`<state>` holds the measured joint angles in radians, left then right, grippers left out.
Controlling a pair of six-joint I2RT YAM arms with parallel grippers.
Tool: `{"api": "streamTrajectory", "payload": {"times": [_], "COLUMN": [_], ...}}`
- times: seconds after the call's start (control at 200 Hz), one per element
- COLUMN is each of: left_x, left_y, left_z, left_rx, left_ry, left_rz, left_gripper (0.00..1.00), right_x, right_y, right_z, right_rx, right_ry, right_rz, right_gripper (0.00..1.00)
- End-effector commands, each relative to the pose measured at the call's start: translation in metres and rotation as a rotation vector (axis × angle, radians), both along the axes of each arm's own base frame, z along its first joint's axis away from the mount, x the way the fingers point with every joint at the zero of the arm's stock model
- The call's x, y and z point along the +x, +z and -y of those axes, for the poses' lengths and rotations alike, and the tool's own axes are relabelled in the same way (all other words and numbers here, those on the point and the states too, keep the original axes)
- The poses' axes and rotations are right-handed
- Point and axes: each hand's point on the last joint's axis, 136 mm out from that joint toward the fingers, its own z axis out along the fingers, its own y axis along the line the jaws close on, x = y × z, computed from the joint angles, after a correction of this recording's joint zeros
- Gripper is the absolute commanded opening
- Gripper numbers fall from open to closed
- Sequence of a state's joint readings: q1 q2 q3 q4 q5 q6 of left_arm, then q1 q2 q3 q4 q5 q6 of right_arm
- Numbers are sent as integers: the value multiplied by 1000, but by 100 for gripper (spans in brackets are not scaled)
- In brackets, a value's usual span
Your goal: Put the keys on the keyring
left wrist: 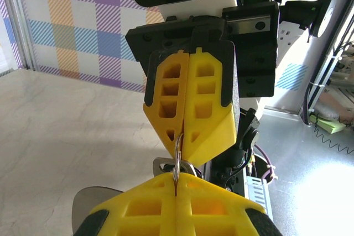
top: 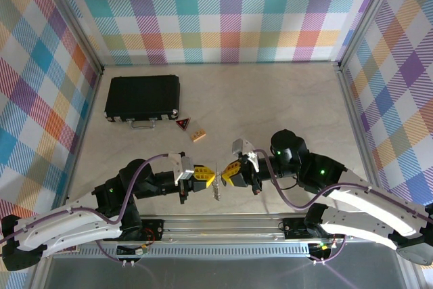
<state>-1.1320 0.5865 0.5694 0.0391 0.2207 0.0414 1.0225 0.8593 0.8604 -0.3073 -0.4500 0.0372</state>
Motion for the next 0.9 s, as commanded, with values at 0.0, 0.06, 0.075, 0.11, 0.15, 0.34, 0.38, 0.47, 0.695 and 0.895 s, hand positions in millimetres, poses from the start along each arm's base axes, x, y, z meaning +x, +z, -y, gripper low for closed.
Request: {"api": "streamTrajectory", "payload": {"times": [0.0,0.06,0.075,0.11,0.15,0.34,0.38,0.47,0.695,0.895], "left_x": [-8,-7,-7,-8,-8,-8,-8,-8,-9,-9], "left_y": [31,30,31,31,31,31,30,31,31,31], "left_z": [-1,-1,-1,-1,0,-1,-1,-1,-1,-1], "left_rx": [-89,-89,-89,-89,-89,-88,-87,-88,-89,-88], "left_ry": [-32,-32,-32,-34,-34,-32,-32,-33,-37,-39], "left_rz": [34,33,34,34,33,33,33,33,31,32], "left_gripper": [0,0,0,0,0,0,0,0,0,0], "right_x": [-6,-7,-7,-7,-7,-8,-7,-7,-5,-4], "right_y": [10,11,12,12,11,15,14,15,16,19], "right_z": [0,0,0,0,-1,0,1,1,1,1], "right_rx": [52,59,62,64,66,83,82,83,87,95], "right_ry": [32,35,35,38,40,40,36,32,19,14], "right_rz": [44,50,51,52,51,68,70,75,85,93], "right_gripper": [0,0,0,0,0,0,0,0,0,0]}}
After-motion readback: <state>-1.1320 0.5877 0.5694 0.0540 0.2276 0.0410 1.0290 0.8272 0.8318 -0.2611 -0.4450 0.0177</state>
